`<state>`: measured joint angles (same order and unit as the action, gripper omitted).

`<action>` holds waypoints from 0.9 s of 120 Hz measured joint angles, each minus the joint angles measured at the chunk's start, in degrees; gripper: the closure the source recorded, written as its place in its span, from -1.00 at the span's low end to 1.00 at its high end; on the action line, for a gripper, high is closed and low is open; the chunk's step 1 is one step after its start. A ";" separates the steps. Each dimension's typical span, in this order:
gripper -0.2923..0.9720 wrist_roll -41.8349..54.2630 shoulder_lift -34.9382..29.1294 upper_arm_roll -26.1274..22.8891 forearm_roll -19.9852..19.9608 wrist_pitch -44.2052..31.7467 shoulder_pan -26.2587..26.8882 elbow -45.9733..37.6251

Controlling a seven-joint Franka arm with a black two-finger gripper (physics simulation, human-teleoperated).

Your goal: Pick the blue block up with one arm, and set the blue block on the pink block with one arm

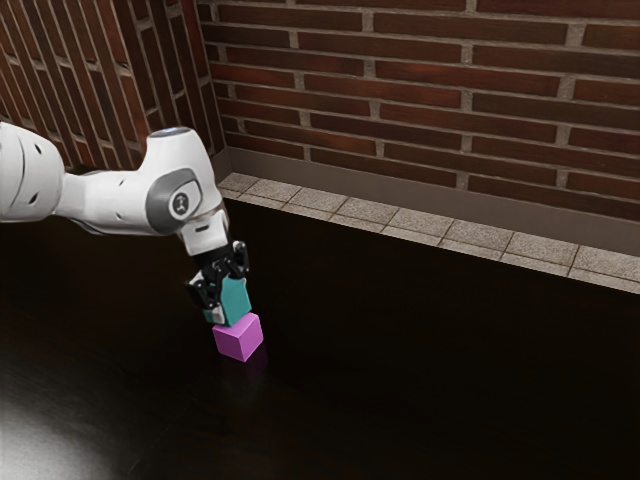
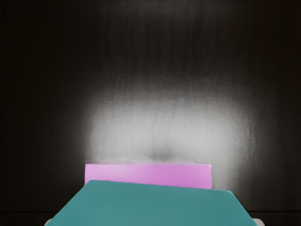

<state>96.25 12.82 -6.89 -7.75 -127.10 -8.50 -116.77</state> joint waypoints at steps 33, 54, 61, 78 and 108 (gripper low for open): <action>-0.22 -1.81 -0.07 -1.12 1.98 0.04 -0.39 -0.06; -0.39 -2.53 -0.89 -1.11 2.16 0.22 -0.46 -0.16; -0.43 -2.74 -3.28 -1.23 2.17 0.78 -0.46 -0.56; -0.48 -3.28 -16.97 -1.50 2.10 9.90 0.54 0.16; -0.52 -11.14 -19.73 -1.41 8.03 35.89 -0.10 23.54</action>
<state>85.11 -6.92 -8.30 0.28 -91.21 -8.59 -93.23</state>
